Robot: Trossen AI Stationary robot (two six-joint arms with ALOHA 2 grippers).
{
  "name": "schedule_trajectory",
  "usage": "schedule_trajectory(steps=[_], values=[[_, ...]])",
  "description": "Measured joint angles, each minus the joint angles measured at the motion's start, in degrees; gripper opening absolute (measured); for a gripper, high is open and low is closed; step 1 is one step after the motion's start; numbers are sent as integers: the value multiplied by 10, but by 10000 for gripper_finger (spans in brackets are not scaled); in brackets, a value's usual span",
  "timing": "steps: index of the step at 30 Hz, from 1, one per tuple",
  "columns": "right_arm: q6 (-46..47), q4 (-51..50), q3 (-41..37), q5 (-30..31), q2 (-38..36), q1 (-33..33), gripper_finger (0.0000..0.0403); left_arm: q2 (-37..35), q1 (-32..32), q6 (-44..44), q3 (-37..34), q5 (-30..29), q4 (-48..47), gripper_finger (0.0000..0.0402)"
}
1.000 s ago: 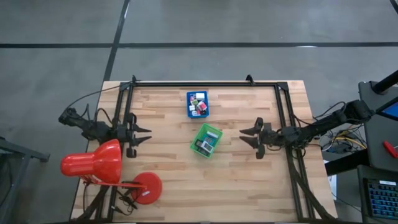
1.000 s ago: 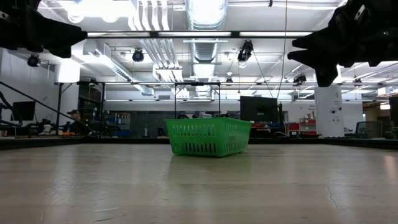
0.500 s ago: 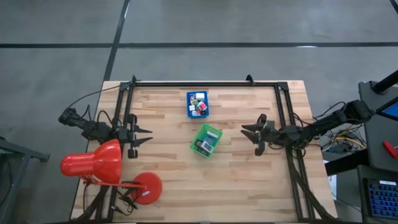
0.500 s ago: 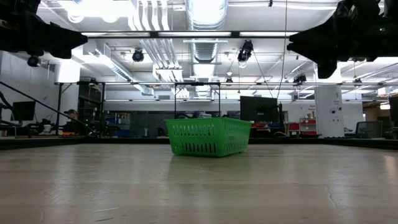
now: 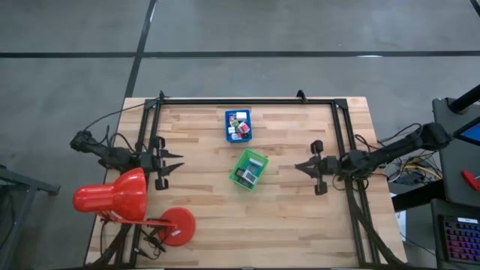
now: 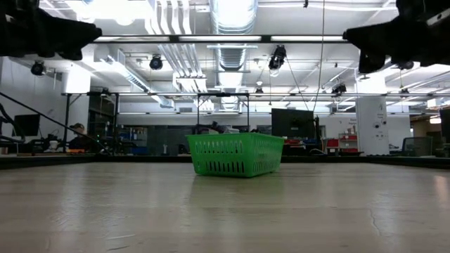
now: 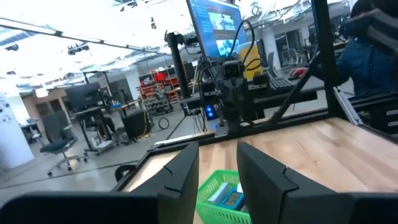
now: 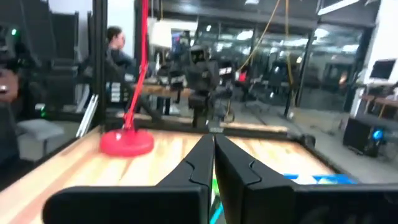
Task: Pick & Place Office items
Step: Return to Home Position
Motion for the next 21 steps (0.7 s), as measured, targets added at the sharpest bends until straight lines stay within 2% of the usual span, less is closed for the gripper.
schedule_trajectory(steps=[5,12,16,21], values=[[12,-152,0,-28,-137,11,8,0,0,-46,0,2,-17,110],[6,-411,0,-12,-409,19,8,0,0,-90,0,-8,-41,110],[9,-455,9,15,-405,20,8,-1,1,-103,-1,-24,-46,110],[17,-463,8,18,-410,20,8,0,10,-104,-1,-47,-54,110]])
